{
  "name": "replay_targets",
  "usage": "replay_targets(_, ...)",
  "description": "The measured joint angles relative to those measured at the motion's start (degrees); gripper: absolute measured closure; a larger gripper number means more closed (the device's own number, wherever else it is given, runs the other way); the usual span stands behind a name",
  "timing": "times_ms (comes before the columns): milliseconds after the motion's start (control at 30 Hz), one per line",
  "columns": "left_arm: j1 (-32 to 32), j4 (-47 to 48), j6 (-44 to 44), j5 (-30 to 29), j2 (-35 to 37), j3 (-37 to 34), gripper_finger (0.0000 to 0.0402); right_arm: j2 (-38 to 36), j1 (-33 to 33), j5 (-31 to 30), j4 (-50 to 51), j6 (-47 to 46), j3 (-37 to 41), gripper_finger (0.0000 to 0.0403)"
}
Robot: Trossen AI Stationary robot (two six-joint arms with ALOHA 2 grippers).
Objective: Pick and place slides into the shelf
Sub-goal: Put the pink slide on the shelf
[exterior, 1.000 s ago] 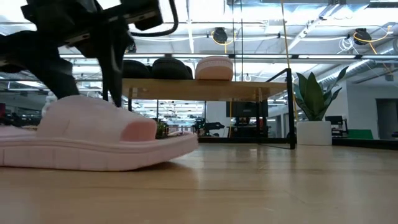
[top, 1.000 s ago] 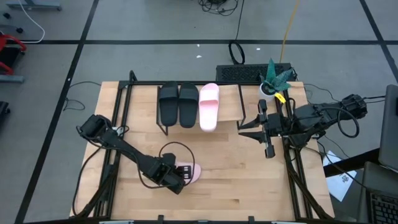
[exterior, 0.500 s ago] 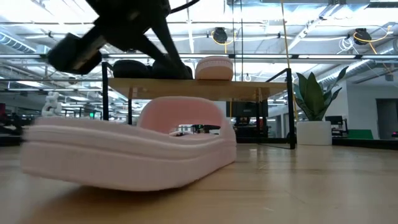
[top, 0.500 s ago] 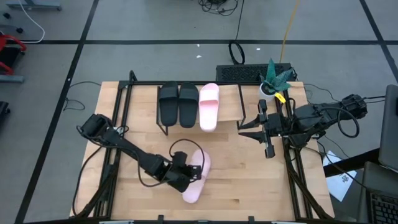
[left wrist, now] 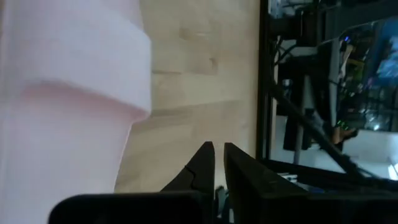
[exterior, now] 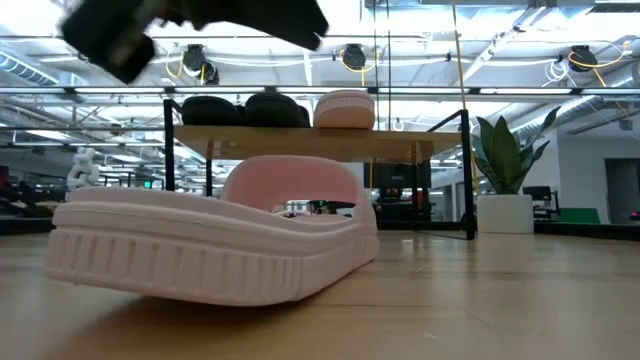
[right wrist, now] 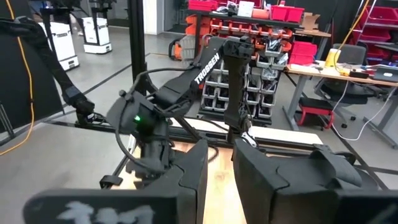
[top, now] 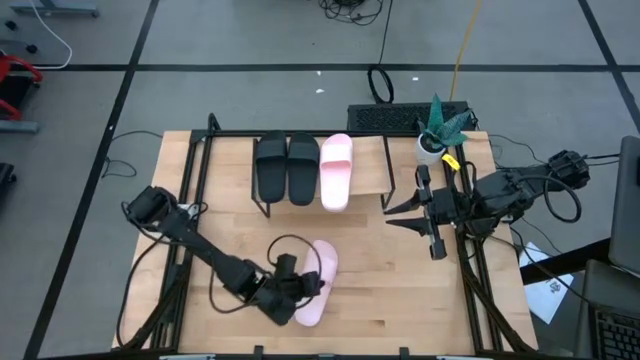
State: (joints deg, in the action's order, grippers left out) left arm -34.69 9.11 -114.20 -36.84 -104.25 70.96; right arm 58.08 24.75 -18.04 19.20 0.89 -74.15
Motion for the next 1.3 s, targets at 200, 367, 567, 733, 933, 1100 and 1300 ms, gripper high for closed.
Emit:
replay_targets(200, -4.0, 2.8, -7.2, -7.5, 0.0, 0.0, 0.0347, 0.0, 0.1, 0.0, 0.7, 1.8, 0.0, 0.0335)
replay_targets(367, -5.0, 3.7, -11.1, -8.2, -0.1, 0.0, 0.0320, 0.0, 0.1, -0.1, 1.1, 3.2, 0.0, 0.0335)
replay_targets(567, -4.3, 2.5, -13.1, -8.1, -2.1, 0.0, 0.0284, 0.0, 0.1, 0.0, 1.3, 4.4, 0.0, 0.0335)
replay_targets(733, -3.8, 1.3, 2.1, -12.2, -2.4, 1.1, 0.0264, 0.0, 0.1, 0.0, 2.0, 5.6, 0.0, 0.0335)
replay_targets(933, -1.7, 2.1, 17.5, -7.1, -2.3, 4.4, 0.0261, 0.0, 0.1, -2.0, 2.1, 6.3, 0.0, 0.0335)
replay_targets(1100, -0.7, 7.9, 22.8, 3.4, -2.3, 5.5, 0.0261, 0.0, 0.1, -2.9, 2.1, 6.1, 0.0, 0.0335)
replay_targets(1300, -1.1, 20.5, 31.4, 4.9, -2.3, 10.2, 0.0261, 0.0, 0.1, -2.9, 2.1, 5.0, 0.0, 0.0335)
